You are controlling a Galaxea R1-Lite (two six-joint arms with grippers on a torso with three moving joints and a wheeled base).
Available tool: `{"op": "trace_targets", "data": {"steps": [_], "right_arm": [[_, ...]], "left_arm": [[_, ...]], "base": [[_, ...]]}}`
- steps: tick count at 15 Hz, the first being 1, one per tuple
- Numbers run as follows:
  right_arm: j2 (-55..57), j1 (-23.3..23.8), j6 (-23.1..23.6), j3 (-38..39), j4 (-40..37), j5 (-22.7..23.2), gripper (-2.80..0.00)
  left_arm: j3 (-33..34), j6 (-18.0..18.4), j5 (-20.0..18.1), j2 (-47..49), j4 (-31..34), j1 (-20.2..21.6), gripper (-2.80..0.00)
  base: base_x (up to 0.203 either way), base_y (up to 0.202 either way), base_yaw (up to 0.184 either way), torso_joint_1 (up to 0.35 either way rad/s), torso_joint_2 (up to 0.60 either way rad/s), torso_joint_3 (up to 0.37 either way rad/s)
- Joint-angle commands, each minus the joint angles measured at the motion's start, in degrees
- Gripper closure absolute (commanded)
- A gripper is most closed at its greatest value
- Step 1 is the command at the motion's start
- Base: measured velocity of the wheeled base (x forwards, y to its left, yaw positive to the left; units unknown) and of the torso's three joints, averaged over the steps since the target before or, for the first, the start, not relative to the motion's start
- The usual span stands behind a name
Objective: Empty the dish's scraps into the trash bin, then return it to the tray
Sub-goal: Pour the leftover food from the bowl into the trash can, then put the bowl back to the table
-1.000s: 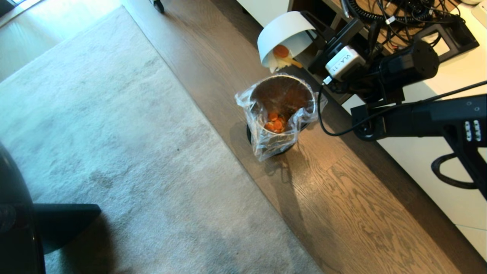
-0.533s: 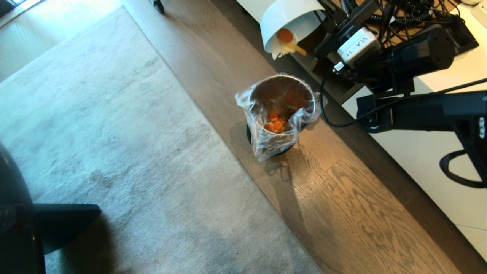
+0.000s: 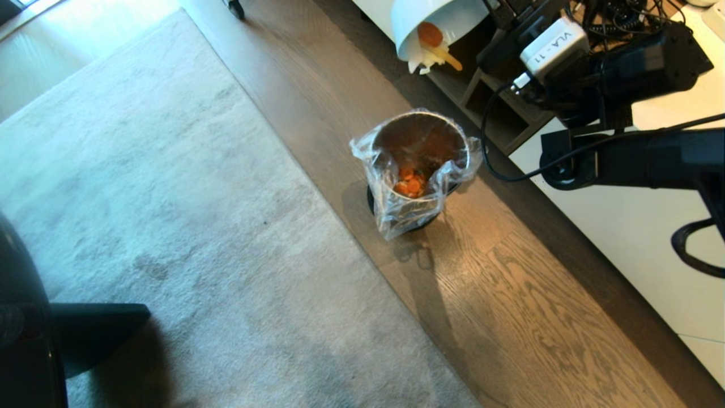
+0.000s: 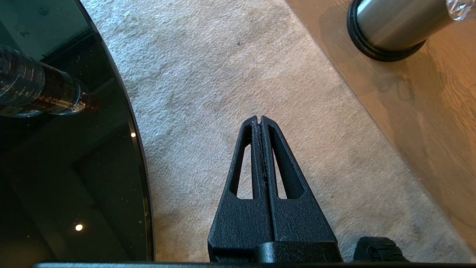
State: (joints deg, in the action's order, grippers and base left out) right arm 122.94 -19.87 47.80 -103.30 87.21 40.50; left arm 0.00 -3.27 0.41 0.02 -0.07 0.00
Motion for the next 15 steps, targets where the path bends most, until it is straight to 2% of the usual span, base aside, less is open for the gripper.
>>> {"op": "trace_targets", "data": {"steps": [1,12,15], "right_arm": [[-1.15,-0.03,-0.08,0.05,2.33,1.01,0.0],[0.72,0.16,-1.22,-0.55,2.44,0.72,0.0],[0.37,0.01,-1.3,-0.06,2.26,-0.6,0.0]], "left_arm": [[0.0,-0.07,0.02,-0.02,-0.01,0.0,0.0],[0.0,-0.07,0.02,-0.02,-0.01,0.0,0.0],[0.0,-0.07,0.02,-0.02,-0.01,0.0,0.0]], "base": [[0.0,0.0,0.0,0.0,0.0,0.0],[0.0,0.0,0.0,0.0,0.0,0.0],[0.0,0.0,0.0,0.0,0.0,0.0]]}}
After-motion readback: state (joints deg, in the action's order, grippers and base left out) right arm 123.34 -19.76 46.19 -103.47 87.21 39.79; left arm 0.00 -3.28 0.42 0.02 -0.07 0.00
